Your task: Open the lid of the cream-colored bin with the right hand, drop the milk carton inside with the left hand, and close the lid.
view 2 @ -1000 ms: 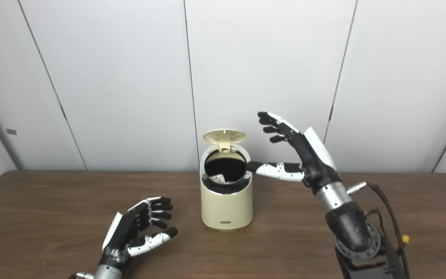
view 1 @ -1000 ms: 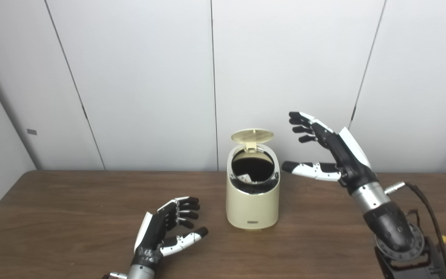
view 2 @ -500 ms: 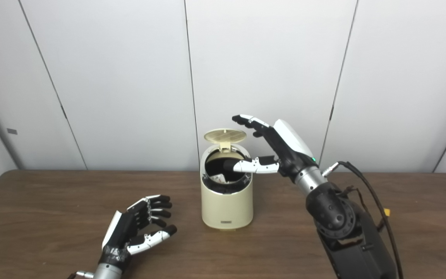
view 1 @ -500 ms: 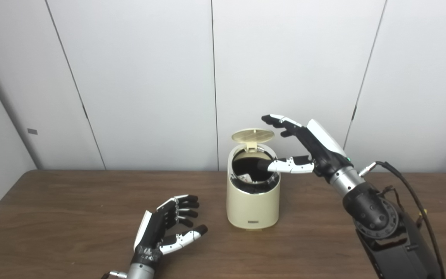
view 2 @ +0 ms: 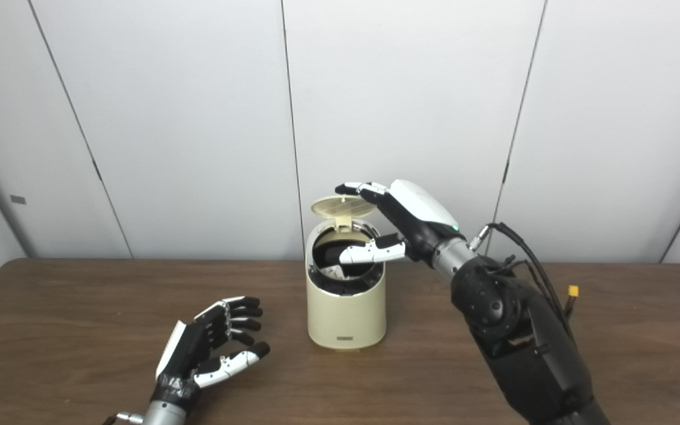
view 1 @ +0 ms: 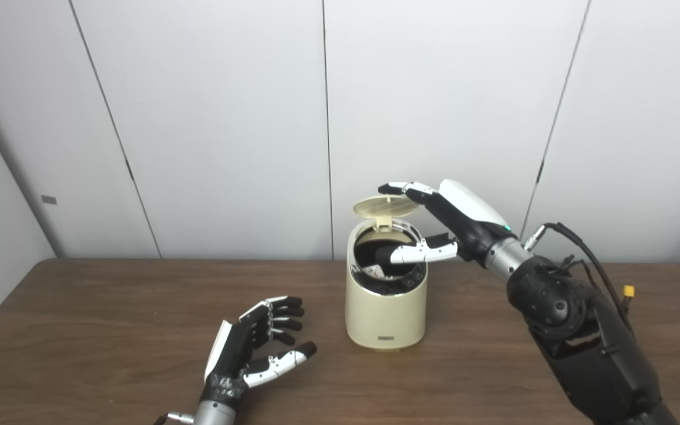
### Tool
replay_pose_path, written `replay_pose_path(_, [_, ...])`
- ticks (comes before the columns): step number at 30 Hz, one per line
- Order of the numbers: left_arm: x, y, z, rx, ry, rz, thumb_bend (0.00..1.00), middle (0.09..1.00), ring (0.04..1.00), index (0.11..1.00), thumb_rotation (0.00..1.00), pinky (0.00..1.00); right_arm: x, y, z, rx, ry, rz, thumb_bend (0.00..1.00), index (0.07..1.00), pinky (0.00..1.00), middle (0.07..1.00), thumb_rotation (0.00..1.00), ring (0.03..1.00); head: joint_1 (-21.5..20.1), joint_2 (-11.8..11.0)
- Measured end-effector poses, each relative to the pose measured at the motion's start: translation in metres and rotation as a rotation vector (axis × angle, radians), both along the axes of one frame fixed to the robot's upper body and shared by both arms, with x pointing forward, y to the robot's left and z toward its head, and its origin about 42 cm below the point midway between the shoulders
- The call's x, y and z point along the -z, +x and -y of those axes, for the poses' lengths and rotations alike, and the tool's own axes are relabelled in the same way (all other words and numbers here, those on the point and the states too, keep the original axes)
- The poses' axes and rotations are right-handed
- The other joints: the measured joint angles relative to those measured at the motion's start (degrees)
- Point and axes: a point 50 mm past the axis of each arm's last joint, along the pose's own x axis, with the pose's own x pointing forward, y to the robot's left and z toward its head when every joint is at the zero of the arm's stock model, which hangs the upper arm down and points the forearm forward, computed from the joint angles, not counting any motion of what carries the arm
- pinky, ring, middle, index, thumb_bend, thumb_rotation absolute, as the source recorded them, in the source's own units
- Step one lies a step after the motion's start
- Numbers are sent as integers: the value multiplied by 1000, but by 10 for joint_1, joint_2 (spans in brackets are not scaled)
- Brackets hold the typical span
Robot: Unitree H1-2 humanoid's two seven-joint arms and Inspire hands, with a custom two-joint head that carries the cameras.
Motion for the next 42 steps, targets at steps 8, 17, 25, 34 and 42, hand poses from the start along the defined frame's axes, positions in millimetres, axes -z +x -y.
replay_pose_path(8, [0, 0, 0, -1, 10, -1, 729, 704, 641, 740, 169, 548, 5, -6, 3, -23, -72, 34, 717, 845, 830, 847, 626, 970, 0, 4])
replay_pose_path(17, [0, 0, 1, -1, 10, -2, 723, 708, 645, 739, 165, 550, 9, -23, 8, -64, -97, 61, 705, 818, 843, 821, 620, 953, 1, 8])
replay_pose_path(25, [0, 0, 1, -1, 15, -9, 722, 709, 647, 742, 177, 552, 14, -38, 15, -94, -118, 49, 683, 827, 947, 823, 579, 970, 3, 14])
replay_pose_path(34, [0, 0, 0, 0, 19, -13, 727, 703, 645, 732, 166, 557, 30, -49, 21, -87, -117, 23, 686, 838, 878, 829, 606, 968, 2, 18])
replay_pose_path(42, [1, -1, 0, 1, 21, -26, 720, 705, 644, 734, 177, 556, 38, -54, 22, -93, -128, 20, 680, 834, 846, 829, 598, 968, 1, 21])
